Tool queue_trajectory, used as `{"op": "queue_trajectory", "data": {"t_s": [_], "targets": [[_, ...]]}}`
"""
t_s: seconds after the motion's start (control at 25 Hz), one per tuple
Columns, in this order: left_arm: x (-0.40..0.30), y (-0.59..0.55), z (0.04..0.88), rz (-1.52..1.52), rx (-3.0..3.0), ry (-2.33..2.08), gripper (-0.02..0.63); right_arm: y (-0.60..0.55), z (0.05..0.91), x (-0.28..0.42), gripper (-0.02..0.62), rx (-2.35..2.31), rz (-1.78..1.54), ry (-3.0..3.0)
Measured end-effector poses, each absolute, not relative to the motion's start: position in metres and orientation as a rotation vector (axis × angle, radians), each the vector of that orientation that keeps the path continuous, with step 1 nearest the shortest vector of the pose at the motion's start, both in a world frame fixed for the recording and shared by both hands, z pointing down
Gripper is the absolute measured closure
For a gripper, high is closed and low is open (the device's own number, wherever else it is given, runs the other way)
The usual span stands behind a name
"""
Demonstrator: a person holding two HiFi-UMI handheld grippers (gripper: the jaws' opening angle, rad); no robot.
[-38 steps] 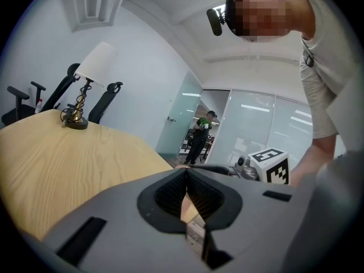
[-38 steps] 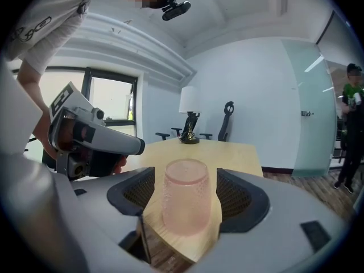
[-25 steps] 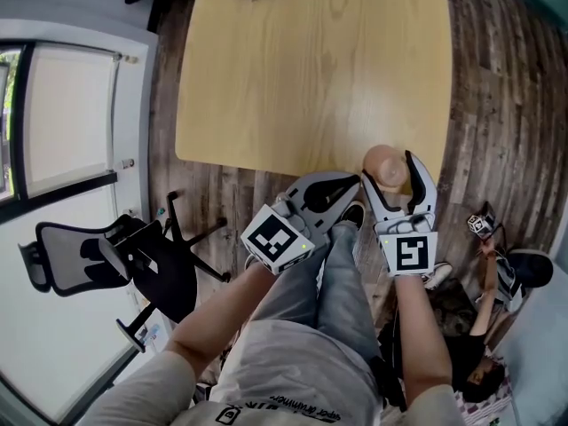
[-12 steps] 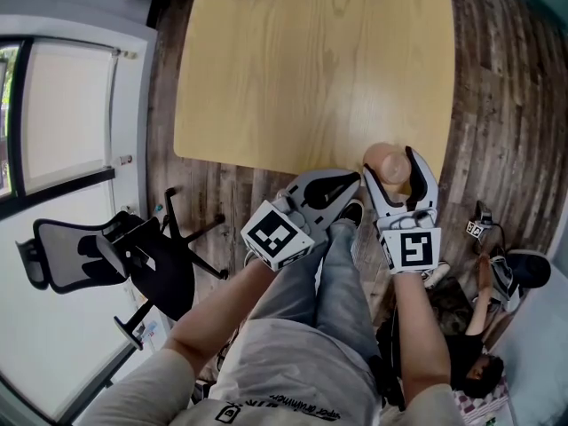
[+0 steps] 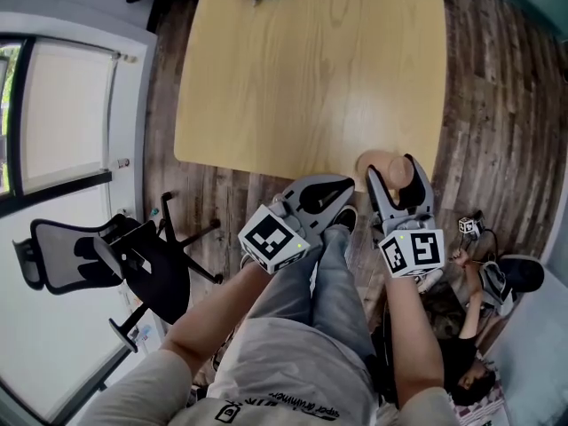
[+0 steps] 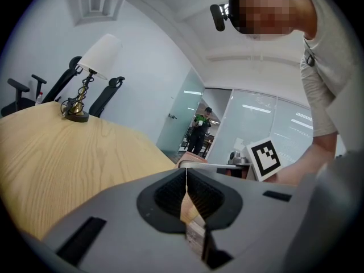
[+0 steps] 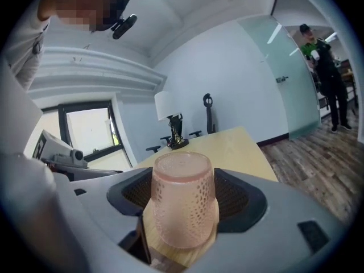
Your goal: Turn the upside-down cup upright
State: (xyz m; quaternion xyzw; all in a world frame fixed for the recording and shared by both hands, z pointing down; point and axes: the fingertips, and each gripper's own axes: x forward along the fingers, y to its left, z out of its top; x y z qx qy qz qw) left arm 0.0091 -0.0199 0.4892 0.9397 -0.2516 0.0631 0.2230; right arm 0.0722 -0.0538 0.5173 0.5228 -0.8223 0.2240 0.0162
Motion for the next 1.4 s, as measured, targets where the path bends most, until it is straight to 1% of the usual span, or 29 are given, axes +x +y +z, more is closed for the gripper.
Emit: {"op": "queue_trajectory", "data": {"t_s": [0.36, 0.52, 0.56, 0.64, 0.68, 1.04, 1.4], "targets": [[0.013, -0.019, 0.477, 0.138, 2.595, -0.658, 0.594, -0.055, 0.505, 0.095, 0.276, 1.813, 1.216, -2.603], [0.016, -0.017, 0.476, 0.139, 2.592, -0.646, 0.590, -0.055, 0.494, 0.102, 0.276, 1.842, 1.380, -2.640], [0.017, -0.016, 0.476, 0.135, 2.584, -0.635, 0.581, -0.055, 0.491, 0.103, 0.276, 1.847, 1.430, -2.653], [0.019, -0.013, 0.475, 0.127, 2.567, -0.610, 0.529, -0.052, 0.488, 0.106, 0.276, 1.866, 1.563, -2.665], [0.020, -0.012, 0.475, 0.127, 2.563, -0.602, 0.523, -0.052, 0.487, 0.106, 0.276, 1.873, 1.618, -2.670], [0.025, -0.008, 0.471, 0.110, 2.551, -0.547, 0.483, -0.051, 0.480, 0.100, 0.276, 1.814, 1.951, -2.739], [0.031, -0.010, 0.462, 0.078, 2.539, -0.478, 0.485, -0.049, 0.479, 0.091, 0.276, 1.690, 2.230, -2.797]]}}
